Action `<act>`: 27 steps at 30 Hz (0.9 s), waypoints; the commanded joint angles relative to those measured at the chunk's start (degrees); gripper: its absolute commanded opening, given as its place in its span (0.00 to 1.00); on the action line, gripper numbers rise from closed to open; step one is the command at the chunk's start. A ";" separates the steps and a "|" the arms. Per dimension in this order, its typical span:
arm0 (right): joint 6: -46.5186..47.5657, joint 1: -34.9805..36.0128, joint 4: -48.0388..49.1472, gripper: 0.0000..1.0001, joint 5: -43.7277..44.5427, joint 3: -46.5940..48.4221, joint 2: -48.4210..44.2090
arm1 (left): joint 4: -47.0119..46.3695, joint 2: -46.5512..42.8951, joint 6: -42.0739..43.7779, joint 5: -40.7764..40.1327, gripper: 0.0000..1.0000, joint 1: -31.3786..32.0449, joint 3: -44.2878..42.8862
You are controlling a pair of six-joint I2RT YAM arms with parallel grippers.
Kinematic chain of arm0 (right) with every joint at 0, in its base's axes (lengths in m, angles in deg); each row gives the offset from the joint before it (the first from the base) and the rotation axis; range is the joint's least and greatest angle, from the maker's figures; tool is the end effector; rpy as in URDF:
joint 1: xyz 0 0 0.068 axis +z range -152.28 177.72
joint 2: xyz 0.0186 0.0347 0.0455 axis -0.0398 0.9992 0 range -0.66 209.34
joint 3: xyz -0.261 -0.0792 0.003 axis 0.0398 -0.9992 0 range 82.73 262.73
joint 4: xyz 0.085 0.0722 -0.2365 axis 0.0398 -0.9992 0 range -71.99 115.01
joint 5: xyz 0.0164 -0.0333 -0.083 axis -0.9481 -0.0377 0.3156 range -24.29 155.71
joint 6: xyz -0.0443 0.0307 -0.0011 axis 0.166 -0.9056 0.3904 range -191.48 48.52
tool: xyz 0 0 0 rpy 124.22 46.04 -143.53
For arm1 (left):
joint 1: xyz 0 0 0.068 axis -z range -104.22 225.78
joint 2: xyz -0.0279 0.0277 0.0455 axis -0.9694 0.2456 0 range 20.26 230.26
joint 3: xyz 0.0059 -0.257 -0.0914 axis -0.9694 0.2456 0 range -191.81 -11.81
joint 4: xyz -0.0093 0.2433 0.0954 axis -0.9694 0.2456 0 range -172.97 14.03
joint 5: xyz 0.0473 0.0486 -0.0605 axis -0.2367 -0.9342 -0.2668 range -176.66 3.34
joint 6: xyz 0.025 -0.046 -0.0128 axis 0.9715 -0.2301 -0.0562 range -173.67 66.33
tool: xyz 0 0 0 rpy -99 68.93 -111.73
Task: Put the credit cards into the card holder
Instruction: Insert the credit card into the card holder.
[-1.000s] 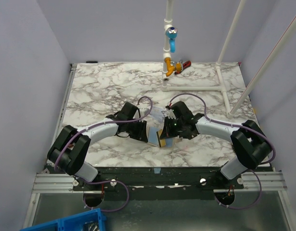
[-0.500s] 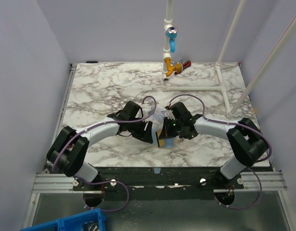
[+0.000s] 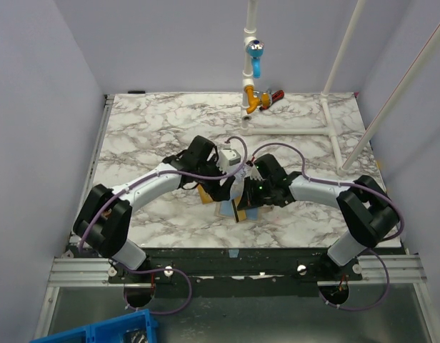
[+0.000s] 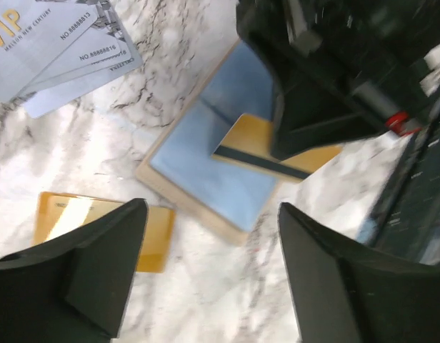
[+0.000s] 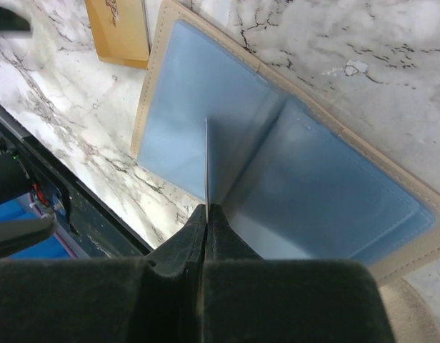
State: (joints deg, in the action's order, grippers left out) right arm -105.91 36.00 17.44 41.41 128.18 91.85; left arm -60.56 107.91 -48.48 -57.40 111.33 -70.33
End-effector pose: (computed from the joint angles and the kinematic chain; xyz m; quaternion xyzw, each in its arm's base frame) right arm 0.2295 0.1998 0.1519 -0.0952 0.9287 0.3375 0.1203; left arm 0.2484 -0.1990 0.2282 0.3959 0.8276 -0.3136 0.2451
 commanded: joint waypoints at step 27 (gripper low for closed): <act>-10.36 -1.46 5.46 0.01 10.80 -6.55 -7.23 | -16.00 -10.12 79.94 -0.86 0.71 8.31 23.58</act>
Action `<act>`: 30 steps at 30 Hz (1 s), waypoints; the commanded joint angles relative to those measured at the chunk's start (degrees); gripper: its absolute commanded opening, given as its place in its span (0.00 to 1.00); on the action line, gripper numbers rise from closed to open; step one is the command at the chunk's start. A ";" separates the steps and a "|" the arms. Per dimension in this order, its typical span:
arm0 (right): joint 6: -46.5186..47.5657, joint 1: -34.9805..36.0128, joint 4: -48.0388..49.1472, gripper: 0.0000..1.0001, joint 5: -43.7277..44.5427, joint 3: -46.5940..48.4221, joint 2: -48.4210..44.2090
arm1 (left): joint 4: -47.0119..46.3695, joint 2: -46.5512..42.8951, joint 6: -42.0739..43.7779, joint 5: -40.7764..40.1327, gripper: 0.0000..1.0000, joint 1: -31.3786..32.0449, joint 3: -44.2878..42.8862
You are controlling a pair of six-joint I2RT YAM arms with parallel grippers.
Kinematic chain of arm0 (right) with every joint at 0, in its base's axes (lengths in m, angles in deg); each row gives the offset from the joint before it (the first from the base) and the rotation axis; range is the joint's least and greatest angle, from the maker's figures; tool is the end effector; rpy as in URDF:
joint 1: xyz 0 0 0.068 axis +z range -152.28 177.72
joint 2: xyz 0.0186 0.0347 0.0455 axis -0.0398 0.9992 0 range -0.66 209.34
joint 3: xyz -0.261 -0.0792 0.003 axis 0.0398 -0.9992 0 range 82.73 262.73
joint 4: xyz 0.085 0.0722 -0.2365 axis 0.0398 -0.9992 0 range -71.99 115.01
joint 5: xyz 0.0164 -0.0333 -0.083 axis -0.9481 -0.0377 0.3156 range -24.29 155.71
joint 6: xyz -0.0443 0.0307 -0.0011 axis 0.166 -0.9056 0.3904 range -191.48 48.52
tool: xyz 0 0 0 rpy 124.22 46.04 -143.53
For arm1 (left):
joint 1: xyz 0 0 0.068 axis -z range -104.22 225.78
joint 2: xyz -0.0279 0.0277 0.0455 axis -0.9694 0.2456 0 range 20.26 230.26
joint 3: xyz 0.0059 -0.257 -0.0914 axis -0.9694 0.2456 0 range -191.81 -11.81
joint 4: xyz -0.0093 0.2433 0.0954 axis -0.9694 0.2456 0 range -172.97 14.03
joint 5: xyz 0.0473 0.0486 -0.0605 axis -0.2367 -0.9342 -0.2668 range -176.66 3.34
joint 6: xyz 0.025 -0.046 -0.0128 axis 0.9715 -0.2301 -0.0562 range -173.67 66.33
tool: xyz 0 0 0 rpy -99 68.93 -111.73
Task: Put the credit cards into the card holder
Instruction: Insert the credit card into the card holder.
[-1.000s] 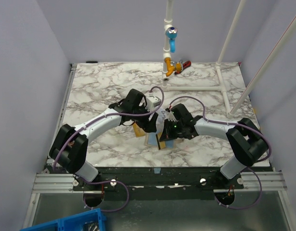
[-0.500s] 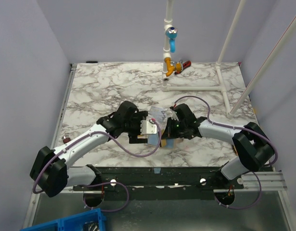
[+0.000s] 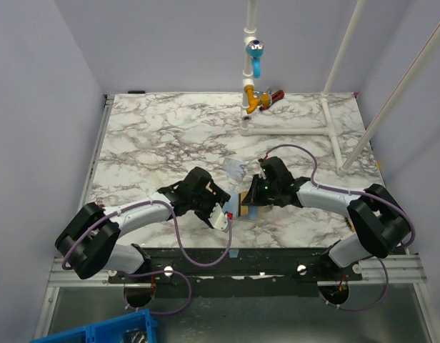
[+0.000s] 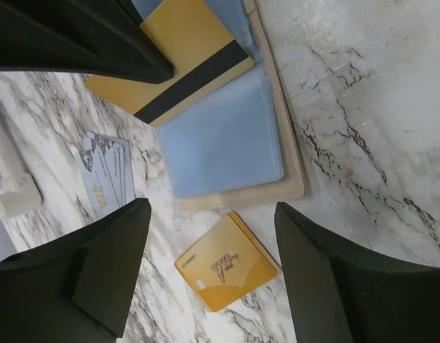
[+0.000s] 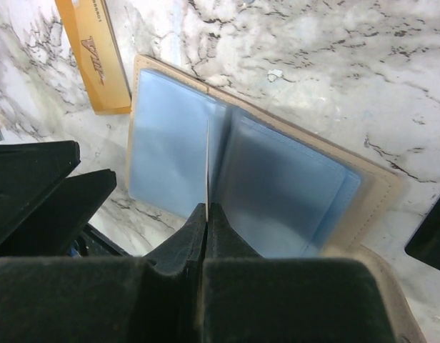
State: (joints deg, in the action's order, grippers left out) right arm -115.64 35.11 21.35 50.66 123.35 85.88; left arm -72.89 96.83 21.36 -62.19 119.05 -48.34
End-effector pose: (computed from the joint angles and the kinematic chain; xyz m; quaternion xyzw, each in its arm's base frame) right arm 0.2230 0.1821 0.1602 0.0098 0.9314 0.3167 0.1791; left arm 0.1741 -0.1843 0.1770 0.8258 0.4091 -0.1004 0.3750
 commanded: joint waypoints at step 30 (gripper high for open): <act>-1.03 -3.95 7.92 0.01 0.22 1.10 0.66 | 16.19 3.12 5.69 5.68 0.29 4.29 -9.04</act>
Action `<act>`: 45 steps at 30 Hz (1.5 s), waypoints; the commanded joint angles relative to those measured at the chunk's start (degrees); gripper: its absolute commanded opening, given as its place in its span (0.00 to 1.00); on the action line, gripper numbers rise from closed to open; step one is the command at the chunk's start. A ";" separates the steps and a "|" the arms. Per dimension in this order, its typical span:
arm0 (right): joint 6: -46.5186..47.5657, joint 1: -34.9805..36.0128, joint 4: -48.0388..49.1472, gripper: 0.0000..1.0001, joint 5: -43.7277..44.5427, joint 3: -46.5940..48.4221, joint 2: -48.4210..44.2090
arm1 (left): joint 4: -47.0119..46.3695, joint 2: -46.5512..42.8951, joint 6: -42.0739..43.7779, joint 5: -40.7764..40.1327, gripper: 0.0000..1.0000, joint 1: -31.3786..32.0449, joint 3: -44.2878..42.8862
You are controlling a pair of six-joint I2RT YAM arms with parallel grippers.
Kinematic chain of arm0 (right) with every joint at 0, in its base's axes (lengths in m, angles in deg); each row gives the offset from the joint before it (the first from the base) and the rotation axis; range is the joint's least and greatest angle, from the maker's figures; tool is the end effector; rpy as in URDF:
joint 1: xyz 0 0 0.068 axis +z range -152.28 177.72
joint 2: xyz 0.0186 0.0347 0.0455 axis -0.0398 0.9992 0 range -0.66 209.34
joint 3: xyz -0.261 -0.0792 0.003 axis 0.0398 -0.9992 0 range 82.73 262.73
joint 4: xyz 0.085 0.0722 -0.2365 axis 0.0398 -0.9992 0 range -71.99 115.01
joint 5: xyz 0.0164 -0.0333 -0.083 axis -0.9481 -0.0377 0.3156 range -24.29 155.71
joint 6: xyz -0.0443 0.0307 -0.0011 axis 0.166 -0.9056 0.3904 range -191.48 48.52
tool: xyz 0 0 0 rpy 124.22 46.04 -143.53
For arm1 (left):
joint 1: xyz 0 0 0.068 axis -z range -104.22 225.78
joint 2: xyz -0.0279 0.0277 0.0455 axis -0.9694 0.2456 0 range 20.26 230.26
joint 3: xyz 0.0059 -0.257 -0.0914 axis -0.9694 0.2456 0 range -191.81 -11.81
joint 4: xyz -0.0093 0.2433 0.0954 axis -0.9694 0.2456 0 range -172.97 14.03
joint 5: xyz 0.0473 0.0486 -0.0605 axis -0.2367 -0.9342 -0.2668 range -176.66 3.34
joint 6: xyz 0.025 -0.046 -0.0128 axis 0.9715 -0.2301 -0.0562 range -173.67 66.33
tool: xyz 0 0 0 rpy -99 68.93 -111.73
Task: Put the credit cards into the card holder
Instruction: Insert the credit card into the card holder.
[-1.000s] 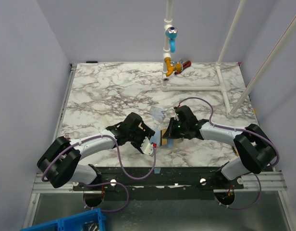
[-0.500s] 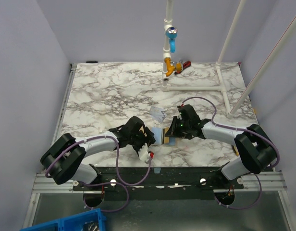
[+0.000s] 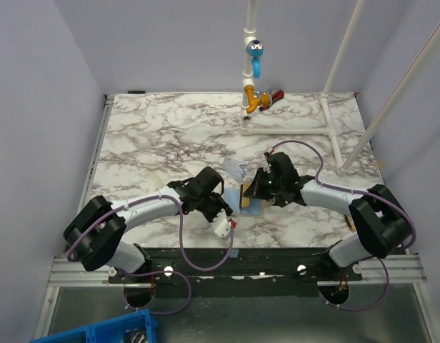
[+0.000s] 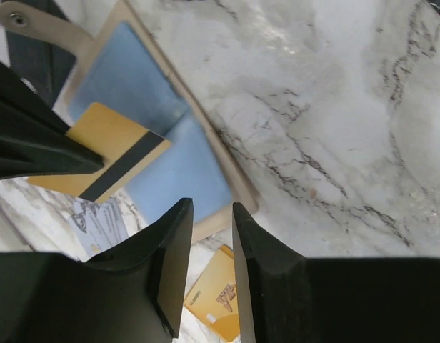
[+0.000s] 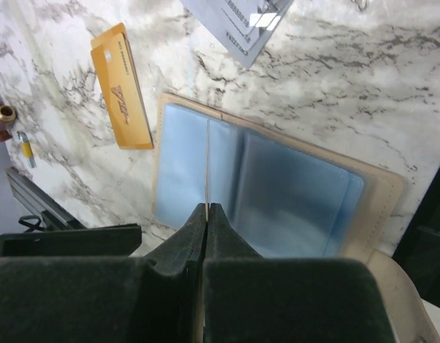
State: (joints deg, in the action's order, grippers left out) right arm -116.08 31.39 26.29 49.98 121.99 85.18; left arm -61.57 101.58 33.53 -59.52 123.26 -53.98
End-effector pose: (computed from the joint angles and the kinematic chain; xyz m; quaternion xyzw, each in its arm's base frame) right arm 0.2351 0.1682 0.1631 0.0355 0.9170 0.3359 0.2123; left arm 0.1637 -0.2027 0.1743 0.8906 0.3072 -0.1295 0.3094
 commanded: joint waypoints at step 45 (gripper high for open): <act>0.12 -0.20 -0.68 0.16 -2.45 -0.92 3.62 | 6.74 4.98 11.08 2.49 0.45 -1.57 -2.70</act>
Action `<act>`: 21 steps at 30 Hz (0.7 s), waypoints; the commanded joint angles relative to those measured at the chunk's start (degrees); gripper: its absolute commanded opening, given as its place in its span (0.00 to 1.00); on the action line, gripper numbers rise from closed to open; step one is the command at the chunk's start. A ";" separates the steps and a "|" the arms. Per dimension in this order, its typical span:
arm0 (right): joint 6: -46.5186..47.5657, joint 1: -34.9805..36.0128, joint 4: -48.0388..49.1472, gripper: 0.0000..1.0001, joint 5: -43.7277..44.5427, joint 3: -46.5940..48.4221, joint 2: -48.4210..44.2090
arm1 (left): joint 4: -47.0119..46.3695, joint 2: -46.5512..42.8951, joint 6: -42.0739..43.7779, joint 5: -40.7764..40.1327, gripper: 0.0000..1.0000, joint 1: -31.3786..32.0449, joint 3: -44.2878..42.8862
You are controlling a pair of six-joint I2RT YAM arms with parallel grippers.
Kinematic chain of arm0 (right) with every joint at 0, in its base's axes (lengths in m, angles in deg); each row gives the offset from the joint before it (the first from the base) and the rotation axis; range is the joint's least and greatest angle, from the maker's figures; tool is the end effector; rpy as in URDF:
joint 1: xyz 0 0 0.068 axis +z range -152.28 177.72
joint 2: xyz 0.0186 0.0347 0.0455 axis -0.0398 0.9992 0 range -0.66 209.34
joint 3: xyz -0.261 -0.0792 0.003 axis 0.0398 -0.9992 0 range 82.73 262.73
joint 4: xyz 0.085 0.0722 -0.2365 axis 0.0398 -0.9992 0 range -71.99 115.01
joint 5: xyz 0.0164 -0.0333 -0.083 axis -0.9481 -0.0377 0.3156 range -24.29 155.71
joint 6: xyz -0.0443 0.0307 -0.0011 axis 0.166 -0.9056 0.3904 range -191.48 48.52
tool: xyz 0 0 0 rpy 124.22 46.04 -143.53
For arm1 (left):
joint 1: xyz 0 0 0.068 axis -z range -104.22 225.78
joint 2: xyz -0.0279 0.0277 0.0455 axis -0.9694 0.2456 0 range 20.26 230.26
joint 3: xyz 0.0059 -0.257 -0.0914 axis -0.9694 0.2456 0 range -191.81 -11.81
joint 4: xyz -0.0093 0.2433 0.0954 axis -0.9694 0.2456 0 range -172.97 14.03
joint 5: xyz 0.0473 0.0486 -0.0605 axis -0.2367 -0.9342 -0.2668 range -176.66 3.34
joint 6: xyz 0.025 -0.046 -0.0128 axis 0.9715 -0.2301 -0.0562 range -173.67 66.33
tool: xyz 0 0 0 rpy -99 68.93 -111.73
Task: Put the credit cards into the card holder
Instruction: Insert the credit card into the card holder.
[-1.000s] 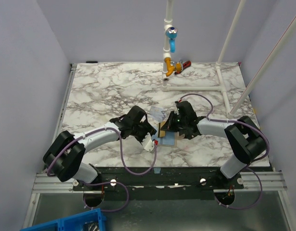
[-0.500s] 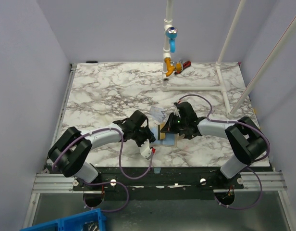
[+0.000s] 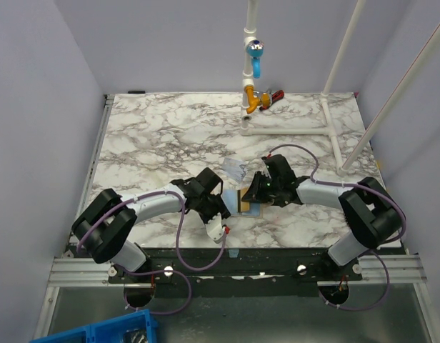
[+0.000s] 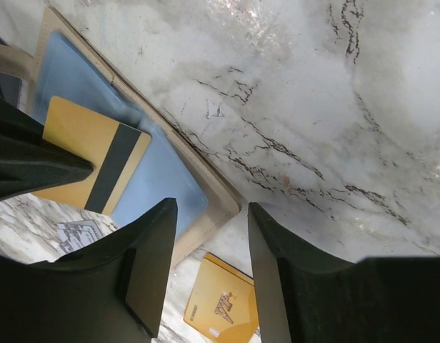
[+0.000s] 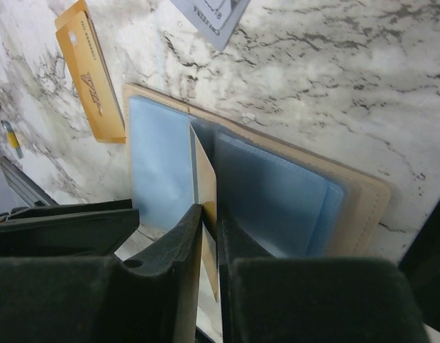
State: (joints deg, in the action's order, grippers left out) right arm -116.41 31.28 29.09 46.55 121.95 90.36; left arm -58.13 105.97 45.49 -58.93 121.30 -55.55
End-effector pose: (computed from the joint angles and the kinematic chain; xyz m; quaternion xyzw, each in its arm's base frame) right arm 0.2399 0.1732 0.1423 0.0314 0.9211 0.3452 0.1772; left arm 0.1732 -0.2001 0.1606 0.9208 0.2427 -0.1214 0.2800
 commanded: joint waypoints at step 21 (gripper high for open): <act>-3.12 -1.14 -1.92 0.01 -0.04 -4.46 -5.61 | 1.74 0.32 -3.04 1.13 0.34 0.40 -0.91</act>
State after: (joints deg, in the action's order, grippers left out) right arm -117.89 30.58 25.70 45.92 120.16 86.52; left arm -56.89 106.01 42.86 -59.00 121.30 -55.64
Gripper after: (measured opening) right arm 0.012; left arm 0.344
